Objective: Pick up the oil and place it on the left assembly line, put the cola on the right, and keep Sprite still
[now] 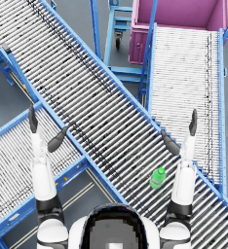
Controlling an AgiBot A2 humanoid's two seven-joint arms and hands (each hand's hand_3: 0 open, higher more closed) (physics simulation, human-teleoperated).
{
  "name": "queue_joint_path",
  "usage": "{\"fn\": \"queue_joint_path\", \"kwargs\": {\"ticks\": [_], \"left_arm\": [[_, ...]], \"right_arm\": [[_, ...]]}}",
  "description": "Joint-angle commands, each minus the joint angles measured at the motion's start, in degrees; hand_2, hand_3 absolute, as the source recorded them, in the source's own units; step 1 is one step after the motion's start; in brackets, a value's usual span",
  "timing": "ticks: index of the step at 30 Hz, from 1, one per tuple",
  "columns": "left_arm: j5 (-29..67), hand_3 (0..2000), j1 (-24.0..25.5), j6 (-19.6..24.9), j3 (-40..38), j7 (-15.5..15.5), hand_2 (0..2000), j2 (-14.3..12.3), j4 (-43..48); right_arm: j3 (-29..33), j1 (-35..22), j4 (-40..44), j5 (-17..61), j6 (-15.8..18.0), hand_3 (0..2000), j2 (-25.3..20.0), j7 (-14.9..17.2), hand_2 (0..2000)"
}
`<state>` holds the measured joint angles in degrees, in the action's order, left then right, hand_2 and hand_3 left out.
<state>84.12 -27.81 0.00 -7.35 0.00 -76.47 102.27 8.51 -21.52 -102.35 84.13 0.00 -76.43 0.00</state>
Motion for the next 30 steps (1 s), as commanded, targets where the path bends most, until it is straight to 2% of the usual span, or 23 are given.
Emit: {"fn": "queue_joint_path", "kwargs": {"ticks": [1, 17, 23, 26, 27, 28, 30], "left_arm": [[0.0, 0, 0.5, 0.0, 0.3, 0.0, 0, -0.1, 0.8], [0.0, 0, 2.4, 0.0, 0.6, 0.0, 0, -0.9, 1.7], [0.0, 0, 2.3, 0.0, 0.0, 0.0, 0, -1.1, 1.8], [0.0, 0, 0.2, 0.0, -1.1, 0.0, 0, -0.7, 0.8], [0.0, 0, 1.5, 0.0, -0.5, 0.0, 0, -1.0, 1.3], [0.0, 0, 0.1, 0.0, -1.6, 0.0, 0, -0.8, 0.7], [0.0, 0, 1.1, 0.0, -1.1, 0.0, 0, -1.0, 0.8]], "right_arm": [[0.1, 0.2, -0.1, 0.0, 0.0, 0, -0.1, 0.0, 0], [1.4, -0.8, -1.6, 0.0, 0.0, 0, -0.3, 0.0, 0], [1.0, -1.2, -1.5, 0.0, 0.0, 0, -0.4, 0.0, 0], [0.2, -1.9, -1.3, 0.0, 0.0, 0, -0.4, 0.0, 0], [0.0, -2.0, -1.4, 0.0, 0.0, 0, -0.4, 0.0, 0], [-0.1, -2.2, -1.1, 0.0, 0.0, 0, -0.4, 0.0, 0], [0.1, -1.3, -1.2, 0.0, 0.0, 0, -0.6, 0.0, 0]]}}
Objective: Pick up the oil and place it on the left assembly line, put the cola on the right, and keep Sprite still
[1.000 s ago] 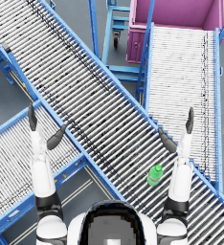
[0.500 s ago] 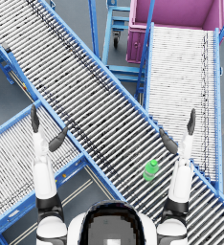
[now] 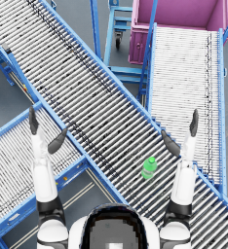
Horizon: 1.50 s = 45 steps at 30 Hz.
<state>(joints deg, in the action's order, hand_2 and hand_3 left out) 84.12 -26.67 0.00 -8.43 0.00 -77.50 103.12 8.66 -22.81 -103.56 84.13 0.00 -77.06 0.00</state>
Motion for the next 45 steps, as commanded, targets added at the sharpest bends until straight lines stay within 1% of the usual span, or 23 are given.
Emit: {"fn": "queue_joint_path", "kwargs": {"ticks": [1, 2, 3, 17, 19, 21, 22, 23, 25, 26, 27, 28, 29, 30, 32, 33, 36, 37, 40, 41, 42, 43, 45], "left_arm": [[0.0, 0, -1.0, 0.0, -0.5, 0.0, 0, 0.2, -0.1], [0.0, 0, -0.1, 0.0, -0.2, 0.0, 0, 0.0, -0.1], [0.0, 0, -1.0, 0.0, -0.3, 0.0, 0, 0.1, -0.1], [0.0, 0, 1.3, 0.0, 0.1, 0.0, 0, -0.6, 0.8], [0.0, 0, 0.6, 0.0, -0.2, 0.0, 0, -0.5, 1.1], [0.0, 0, 0.4, 0.0, -0.3, 0.0, 0, -0.6, 1.5], [0.0, 0, 1.2, 0.0, -0.1, 0.0, 0, -0.8, 1.1], [0.0, 0, 0.4, 0.0, -0.1, 0.0, 0, -0.6, 1.8], [0.0, 0, 1.1, 0.0, -0.1, 0.0, 0, -0.8, 1.4], [0.0, 0, 0.0, 0.0, -0.1, 0.0, 0, -0.6, 1.9], [0.0, 0, 1.0, 0.0, -0.1, 0.0, 0, -0.8, 1.6], [0.0, 0, 0.9, 0.0, -0.1, 0.0, 0, -0.8, 1.7], [0.0, 0, 0.9, 0.0, -0.1, 0.0, 0, -0.8, 1.7], [0.0, 0, -0.1, 0.0, 0.1, 0.0, 0, -0.6, 2.0], [0.0, 0, 0.8, 0.0, 0.0, 0.0, 0, -0.8, 1.9], [0.0, 0, 0.7, 0.0, 0.0, 0.0, 0, -0.8, 2.0], [0.0, 0, 0.8, 0.0, -0.2, 0.0, 0, -0.9, 1.9], [0.0, 0, 0.0, 0.0, -0.5, 0.0, 0, -0.7, 1.8], [0.0, 0, 0.9, 0.0, -0.4, 0.0, 0, -1.0, 1.9], [0.0, 0, 0.0, 0.0, -0.5, 0.0, 0, -0.8, 1.8], [0.0, 0, 0.9, 0.0, -0.5, 0.0, 0, -1.0, 1.8], [0.0, 0, 0.2, 0.0, -0.1, 0.0, 0, -0.9, 1.9], [0.0, 0, 0.8, 0.0, 0.6, 0.0, 0, -1.0, 2.4]], "right_arm": [[-0.4, -1.2, -0.1, 0.0, 0.0, 0, 0.2, 0.0, 0], [0.0, -1.1, -0.3, 0.0, 0.0, 0, 0.1, 0.0, 0], [-0.2, -0.3, 0.0, 0.0, 0.0, 0, 0.0, 0.0, 0], [0.1, 1.1, -0.1, 0.0, 0.0, 0, -0.7, 0.0, 0], [0.4, 0.3, -0.2, 0.0, 0.0, 0, -0.6, 0.0, 0], [0.2, 1.1, -0.2, 0.0, 0.0, 0, -0.8, 0.0, 0], [0.6, 0.2, -0.6, 0.0, 0.0, 0, -0.7, 0.0, 0], [0.3, 1.0, -0.3, 0.0, 0.0, 0, -0.9, 0.0, 0], [0.9, 0.0, -0.9, 0.0, 0.0, 0, -0.7, 0.0, 0], [0.7, 0.0, -0.9, 0.0, 0.0, 0, -0.7, 0.0, 0], [0.6, 0.8, -0.5, 0.0, 0.0, 0, -0.9, 0.0, 0], [1.0, 0.0, -1.2, 0.0, 0.0, 0, -0.7, 0.0, 0], [0.7, 0.7, -0.7, 0.0, 0.0, 0, -0.9, 0.0, 0], [0.8, 0.7, -0.8, 0.0, 0.0, 0, -1.0, 0.0, 0], [0.8, -0.2, -1.0, 0.0, 0.0, 0, -0.8, 0.0, 0], [0.8, 0.6, -0.9, 0.0, 0.0, 0, -1.0, 0.0, 0], [0.9, 0.2, -1.2, 0.0, 0.0, 0, -1.0, 0.0, 0], [0.8, 0.0, -0.9, 0.0, 0.0, 0, -0.9, 0.0, 0], [0.6, 0.7, -0.9, 0.0, 0.0, 0, -1.2, 0.0, 0], [0.3, 0.0, -1.1, 0.0, 0.0, 0, -1.1, 0.0, 0], [0.5, 0.7, -0.9, 0.0, 0.0, 0, -1.2, 0.0, 0], [0.2, -0.3, -0.9, 0.0, 0.0, 0, -1.0, 0.0, 0], [0.2, -0.8, -1.0, 0.0, 0.0, 0, -1.0, 0.0, 0]]}}
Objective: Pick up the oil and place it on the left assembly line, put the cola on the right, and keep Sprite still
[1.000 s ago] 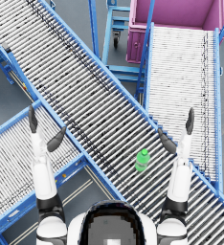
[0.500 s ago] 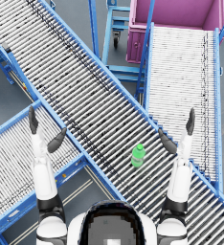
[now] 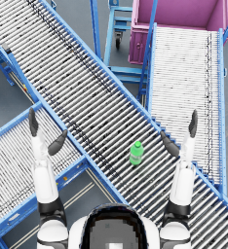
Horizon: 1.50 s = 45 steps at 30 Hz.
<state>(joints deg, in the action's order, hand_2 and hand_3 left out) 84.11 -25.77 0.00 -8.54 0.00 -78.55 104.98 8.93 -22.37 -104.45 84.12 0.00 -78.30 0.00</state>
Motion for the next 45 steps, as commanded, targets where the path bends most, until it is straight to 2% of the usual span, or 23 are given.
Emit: {"fn": "queue_joint_path", "kwargs": {"ticks": [1, 45], "left_arm": [[0.0, 0, 0.2, 0.0, 0.2, 0.0, 0, -0.1, 0.1], [0.0, 0, -0.2, 0.0, 0.3, 0.0, 0, -0.5, 1.8]], "right_arm": [[0.1, -1.6, -0.2, 0.0, 0.0, 0, 0.3, 0.0, 0], [0.5, -1.4, -1.0, 0.0, 0.0, 0, -0.4, 0.0, 0]]}}
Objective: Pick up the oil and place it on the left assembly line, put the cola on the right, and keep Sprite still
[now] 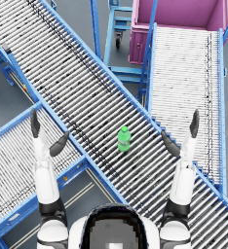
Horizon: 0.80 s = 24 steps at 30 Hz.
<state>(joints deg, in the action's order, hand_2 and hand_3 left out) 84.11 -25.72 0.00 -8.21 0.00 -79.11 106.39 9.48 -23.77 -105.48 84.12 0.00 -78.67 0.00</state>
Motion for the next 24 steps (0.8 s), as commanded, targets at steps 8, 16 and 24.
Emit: {"fn": "queue_joint_path", "kwargs": {"ticks": [8, 16, 24], "left_arm": [[0.0, 0, -0.1, 0.0, -0.4, 0.0, 0, -0.1, 0.6], [0.0, 0, 0.5, 0.0, -0.5, 0.0, 0, -0.3, 0.4], [-6.3, 0, 3.0, -1.4, 4.3, -1.4, 0, 2.0, -0.6]], "right_arm": [[0.8, -1.0, 0.0, 0.0, 0.0, 0, 0.2, 0.0, 0], [0.7, -0.3, 0.0, 0.0, -3.9, 0, -0.1, 0.0, 0], [-4.5, 2.0, 0.7, -6.3, -2.7, 0, 2.0, 1.4, 0]]}}
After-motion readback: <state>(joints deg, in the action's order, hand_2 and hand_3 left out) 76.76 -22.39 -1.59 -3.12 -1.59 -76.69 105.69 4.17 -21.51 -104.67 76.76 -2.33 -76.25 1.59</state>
